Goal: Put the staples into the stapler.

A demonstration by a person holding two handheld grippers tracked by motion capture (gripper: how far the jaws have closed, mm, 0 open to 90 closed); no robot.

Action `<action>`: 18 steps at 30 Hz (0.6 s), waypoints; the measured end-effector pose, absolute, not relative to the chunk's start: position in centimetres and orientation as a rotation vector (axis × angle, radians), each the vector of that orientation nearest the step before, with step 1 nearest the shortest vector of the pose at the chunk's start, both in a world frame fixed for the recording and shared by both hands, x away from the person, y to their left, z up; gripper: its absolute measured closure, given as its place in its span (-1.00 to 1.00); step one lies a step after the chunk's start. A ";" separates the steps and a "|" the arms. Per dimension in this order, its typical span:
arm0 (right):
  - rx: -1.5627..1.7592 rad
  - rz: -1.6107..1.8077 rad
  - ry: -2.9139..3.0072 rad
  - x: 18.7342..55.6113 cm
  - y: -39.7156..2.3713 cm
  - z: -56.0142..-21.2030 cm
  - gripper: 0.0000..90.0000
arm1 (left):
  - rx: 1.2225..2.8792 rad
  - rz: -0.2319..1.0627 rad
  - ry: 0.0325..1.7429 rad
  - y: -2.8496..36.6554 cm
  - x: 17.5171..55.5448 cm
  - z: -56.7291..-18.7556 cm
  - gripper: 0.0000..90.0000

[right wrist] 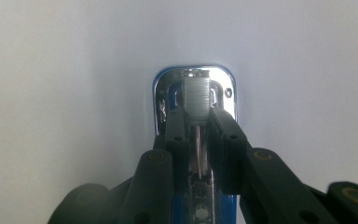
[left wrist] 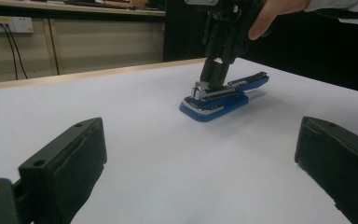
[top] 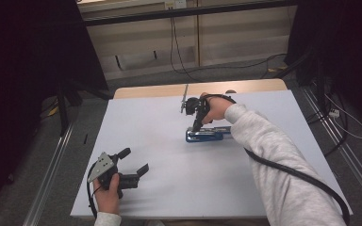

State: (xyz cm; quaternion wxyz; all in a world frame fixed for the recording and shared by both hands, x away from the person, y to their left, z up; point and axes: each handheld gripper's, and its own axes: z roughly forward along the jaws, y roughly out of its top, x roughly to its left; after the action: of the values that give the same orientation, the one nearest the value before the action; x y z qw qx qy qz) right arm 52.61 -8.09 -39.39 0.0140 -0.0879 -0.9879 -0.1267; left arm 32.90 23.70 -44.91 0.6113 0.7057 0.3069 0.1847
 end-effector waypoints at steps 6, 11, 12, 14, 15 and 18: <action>-0.286 -0.391 -3.079 52.6 -8.0 -39.4 0.74 | 1.623 0.421 0.711 23.6 32.9 -44.9 -0.95; -0.278 -0.385 -3.080 52.6 -8.0 -39.4 0.74 | 1.623 0.419 0.711 23.6 32.8 -44.9 -0.95; -0.272 -0.390 -3.078 52.6 -8.0 -39.5 0.74 | 1.625 0.420 0.710 23.6 32.8 -44.9 -0.95; -0.274 -0.383 -3.083 52.6 -7.9 -39.5 0.74 | 1.625 0.419 0.710 23.6 32.8 -44.9 -0.95; -0.271 -0.383 -3.081 52.6 -7.9 -39.5 0.74 | 1.624 0.419 0.710 23.6 32.8 -44.9 -0.95; -0.266 -0.382 -3.083 52.6 -7.8 -39.6 0.74 | 1.623 0.418 0.710 23.6 32.9 -44.9 -0.95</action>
State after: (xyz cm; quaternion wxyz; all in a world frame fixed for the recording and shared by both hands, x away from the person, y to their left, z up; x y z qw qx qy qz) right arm 52.63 -7.83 -39.57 0.0120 -0.0852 -0.9887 -0.1225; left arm 32.86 23.62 -44.92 0.6136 0.7040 0.3080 0.1815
